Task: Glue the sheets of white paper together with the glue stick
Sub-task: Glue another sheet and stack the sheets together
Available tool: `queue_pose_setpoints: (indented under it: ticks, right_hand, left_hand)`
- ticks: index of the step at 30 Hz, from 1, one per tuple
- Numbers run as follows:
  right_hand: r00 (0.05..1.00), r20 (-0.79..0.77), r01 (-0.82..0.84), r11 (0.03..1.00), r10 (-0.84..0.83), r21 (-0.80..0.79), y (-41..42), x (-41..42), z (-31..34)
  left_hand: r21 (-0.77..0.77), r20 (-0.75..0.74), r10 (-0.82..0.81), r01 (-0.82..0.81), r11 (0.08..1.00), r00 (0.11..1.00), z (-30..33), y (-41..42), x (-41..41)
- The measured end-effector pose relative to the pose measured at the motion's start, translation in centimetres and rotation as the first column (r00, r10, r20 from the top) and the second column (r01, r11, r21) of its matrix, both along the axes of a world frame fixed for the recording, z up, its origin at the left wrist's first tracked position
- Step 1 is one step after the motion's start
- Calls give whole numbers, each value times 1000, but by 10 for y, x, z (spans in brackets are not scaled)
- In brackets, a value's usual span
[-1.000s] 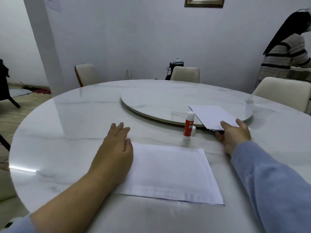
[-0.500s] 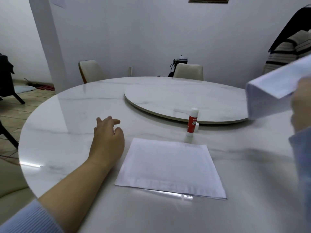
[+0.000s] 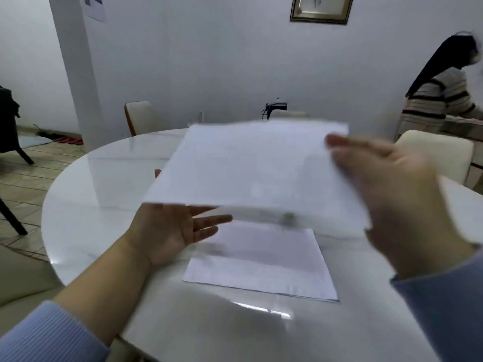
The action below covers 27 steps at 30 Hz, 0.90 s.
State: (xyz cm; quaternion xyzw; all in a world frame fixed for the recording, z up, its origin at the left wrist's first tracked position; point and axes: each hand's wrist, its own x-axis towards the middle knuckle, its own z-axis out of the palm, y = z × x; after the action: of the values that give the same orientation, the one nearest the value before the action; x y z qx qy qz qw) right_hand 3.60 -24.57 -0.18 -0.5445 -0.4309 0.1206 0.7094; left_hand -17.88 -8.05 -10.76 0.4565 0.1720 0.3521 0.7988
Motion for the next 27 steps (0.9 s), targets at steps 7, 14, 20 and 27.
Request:
queue_pose_setpoints:
  ticks: [7, 14, 20, 27]
  right_hand:
    - [994, -95, 16, 923, -57, -385, 1, 10, -89]
    - [996, 18, 86, 852, -90, -516, 5, 20, -112]
    - [991, 74, 135, 828, -113, -544, 8, 24, -119]
    - [962, 231, 252, 785, -142, -566, 10, 23, -119]
  left_hand:
    - [288, -411, 297, -186, 939, 862, -9, -4, 5]
    - [615, -533, 554, -157, 773, 640, -10, -6, 5]
    - [648, -561, 556, -93, 756, 614, -12, -5, 7]
    - [788, -543, 685, 14, 615, 485, -17, -6, 9]
